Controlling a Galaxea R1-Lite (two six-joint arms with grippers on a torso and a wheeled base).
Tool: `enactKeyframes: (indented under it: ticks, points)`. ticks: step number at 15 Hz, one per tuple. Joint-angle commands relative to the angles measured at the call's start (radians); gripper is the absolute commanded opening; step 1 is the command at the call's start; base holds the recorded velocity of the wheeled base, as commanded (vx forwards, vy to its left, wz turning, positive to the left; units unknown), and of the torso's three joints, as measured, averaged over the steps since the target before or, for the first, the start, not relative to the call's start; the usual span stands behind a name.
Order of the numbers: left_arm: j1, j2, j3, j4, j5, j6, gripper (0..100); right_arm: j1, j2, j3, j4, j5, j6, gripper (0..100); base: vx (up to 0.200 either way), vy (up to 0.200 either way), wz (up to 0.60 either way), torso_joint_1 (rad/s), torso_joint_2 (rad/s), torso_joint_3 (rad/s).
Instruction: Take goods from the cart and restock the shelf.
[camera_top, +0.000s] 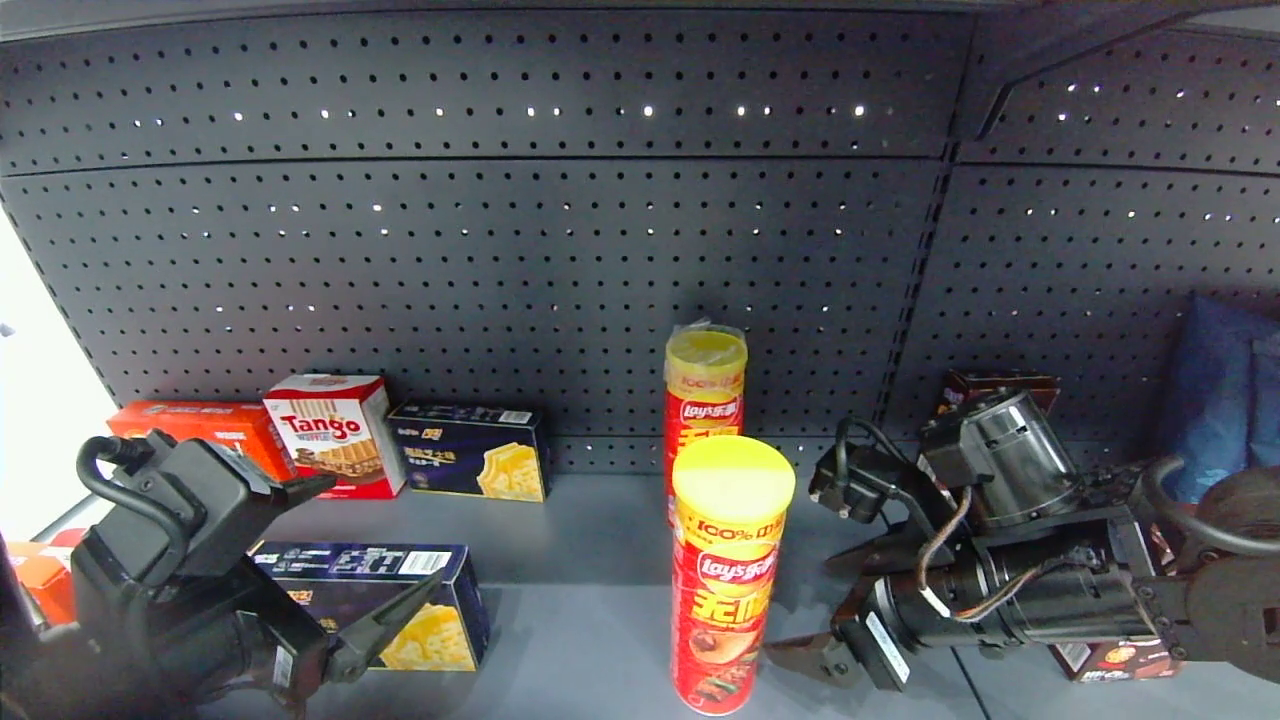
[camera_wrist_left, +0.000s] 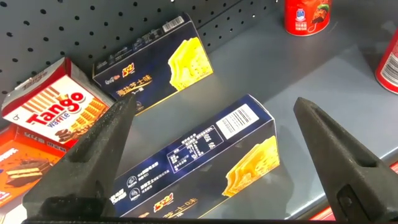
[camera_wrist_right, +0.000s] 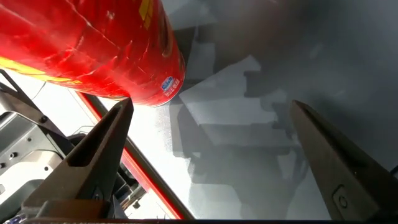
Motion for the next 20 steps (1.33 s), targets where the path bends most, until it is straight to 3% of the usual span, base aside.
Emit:
enactKeyframes:
  ticks: [1, 9, 13, 16, 20]
  points:
    - [0.0, 0.001, 0.0, -0.001, 0.0, 0.001, 100, -0.003, -0.012, -0.002, 0.0, 0.001, 0.0, 100, 0.0, 0.0, 0.0, 0.0, 0.0, 0.0]
    - [0.0, -0.005, 0.006, -0.001, 0.002, -0.019, 100, 0.004, 0.017, -0.005, -0.015, -0.001, 0.0, 100, 0.0, 0.0, 0.0, 0.0, 0.0, 0.0]
    - [0.002, -0.044, 0.008, 0.001, 0.023, -0.031, 100, -0.013, -0.136, 0.006, -0.017, -0.004, 0.003, 100, 0.0, 0.0, 0.0, 0.0, 0.0, 0.0]
    - [0.002, -0.136, 0.029, 0.003, 0.054, -0.103, 100, -0.077, -0.341, 0.012, -0.032, -0.067, 0.024, 100, 0.0, 0.0, 0.0, 0.0, 0.0, 0.0]
    - [0.008, -0.321, 0.133, 0.01, 0.06, -0.137, 100, -0.298, -0.641, 0.126, -0.044, -0.082, 0.026, 100, 0.0, 0.0, 0.0, 0.0, 0.0, 0.0]
